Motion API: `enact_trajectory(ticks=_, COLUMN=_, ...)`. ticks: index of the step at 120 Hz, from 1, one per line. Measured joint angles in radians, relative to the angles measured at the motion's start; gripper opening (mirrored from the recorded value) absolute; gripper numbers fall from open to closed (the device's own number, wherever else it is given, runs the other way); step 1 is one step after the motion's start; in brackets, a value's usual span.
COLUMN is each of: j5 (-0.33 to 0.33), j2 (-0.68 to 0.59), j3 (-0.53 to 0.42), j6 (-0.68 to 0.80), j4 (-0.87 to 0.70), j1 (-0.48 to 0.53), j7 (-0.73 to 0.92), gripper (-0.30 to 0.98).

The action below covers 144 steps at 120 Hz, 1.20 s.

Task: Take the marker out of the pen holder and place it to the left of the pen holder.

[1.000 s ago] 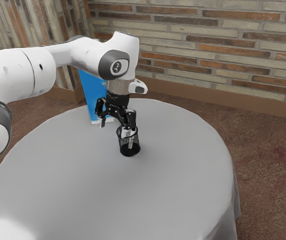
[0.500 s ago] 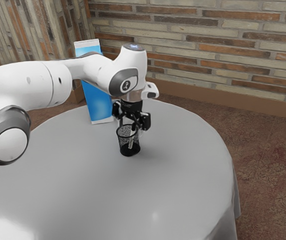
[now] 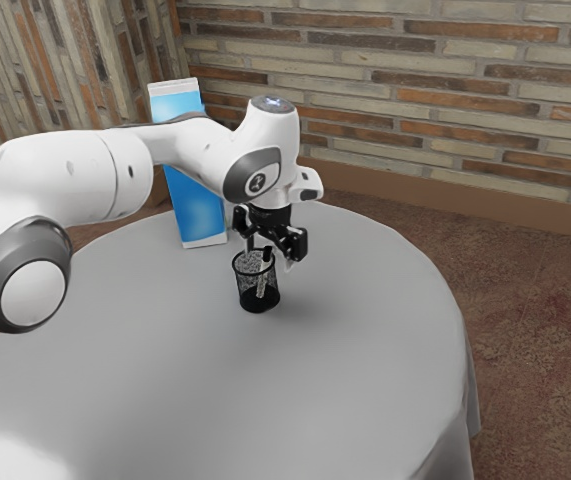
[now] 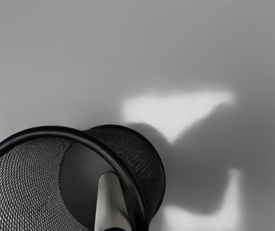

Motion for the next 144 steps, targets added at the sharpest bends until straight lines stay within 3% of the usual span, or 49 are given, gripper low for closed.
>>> enact_trajectory(ticks=33, j5=0.001, j2=0.013, j3=-0.001, j6=0.01, j4=0.0, j1=-0.003, j7=0.002, gripper=0.66)
enact_trajectory(ticks=96, j5=0.006, j2=0.003, j3=0.002, j6=0.003, j4=0.008, j1=-0.003, j7=0.013, gripper=0.06)
enact_trajectory(ticks=134, j5=0.017, j2=-0.041, j3=0.04, j6=-0.021, j4=0.008, j1=-0.003, j7=0.018, gripper=-0.06)
enact_trajectory(ticks=144, j5=0.018, j2=-0.122, j3=0.04, j6=-0.04, j4=-0.015, j1=-0.004, j7=0.019, gripper=-0.07)
